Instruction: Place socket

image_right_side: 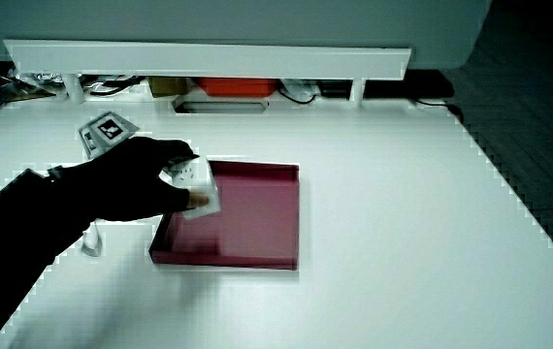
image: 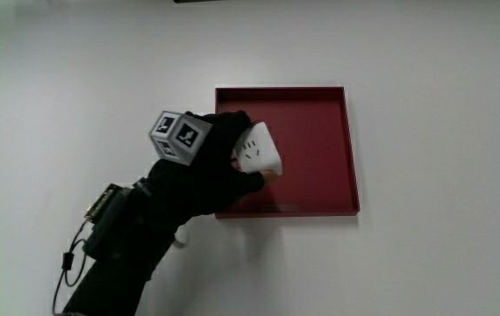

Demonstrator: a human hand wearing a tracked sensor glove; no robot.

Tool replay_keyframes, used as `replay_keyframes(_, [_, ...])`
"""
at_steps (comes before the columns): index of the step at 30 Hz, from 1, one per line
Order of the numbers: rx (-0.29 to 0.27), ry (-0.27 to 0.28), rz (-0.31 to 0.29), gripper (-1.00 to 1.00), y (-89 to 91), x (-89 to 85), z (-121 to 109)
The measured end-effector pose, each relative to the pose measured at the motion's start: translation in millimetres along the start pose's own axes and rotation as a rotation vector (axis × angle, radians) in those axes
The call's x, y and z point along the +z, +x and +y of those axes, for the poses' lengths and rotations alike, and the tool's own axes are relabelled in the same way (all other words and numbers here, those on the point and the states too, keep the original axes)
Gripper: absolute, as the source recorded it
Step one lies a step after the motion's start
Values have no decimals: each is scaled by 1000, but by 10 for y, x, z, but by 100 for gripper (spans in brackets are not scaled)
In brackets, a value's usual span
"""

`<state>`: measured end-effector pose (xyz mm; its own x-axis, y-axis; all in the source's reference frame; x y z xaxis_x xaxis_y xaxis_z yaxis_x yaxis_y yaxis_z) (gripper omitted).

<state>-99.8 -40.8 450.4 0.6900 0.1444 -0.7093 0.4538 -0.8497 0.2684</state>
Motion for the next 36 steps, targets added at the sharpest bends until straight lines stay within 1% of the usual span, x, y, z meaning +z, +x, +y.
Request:
replay_keyframes(1, [31, -23, -19, 0, 43, -24, 15])
replay_keyframes(2, [11, -17, -3, 0, 58, -59, 44])
replay_keyframes(3, [17, -26, 23, 0, 98, -72, 60])
replay_keyframes(4, [18, -32, 34, 0, 97, -109, 84])
replay_keyframes(5, [38, -50, 52, 0, 135, -114, 88])
replay_keyframes(6, [38, -50, 54, 0, 113, -154, 107])
replay_keyframes(7, [49, -55, 70, 0, 103, -182, 120])
replay_keyframes(12, [77, -87, 95, 0, -11, -348, 167])
replay_keyframes(15, [84, -104, 84, 0, -101, -433, 199])
replay_keyframes(16, [95, -108, 94, 0, -120, -447, 201])
replay_keyframes(20, [126, -132, 86, 0, -192, -511, 214])
replay_keyframes(21, [125, -134, 92, 0, -206, -529, 218])
replay_keyframes(22, [120, -141, 81, 0, -241, -557, 228])
replay_keyframes(23, [130, -136, 70, 0, -254, -555, 225])
replay_keyframes(25, [135, -145, 68, 0, -250, -554, 233])
replay_keyframes(27, [140, -155, 77, 0, -209, -538, 225])
replay_keyframes(31, [128, -148, 106, 0, -208, -564, 223])
replay_keyframes(32, [134, -154, 93, 0, -219, -575, 223])
replay_keyframes(35, [138, -148, 98, 0, -215, -582, 212])
replay_keyframes(36, [143, -153, 94, 0, -215, -583, 211])
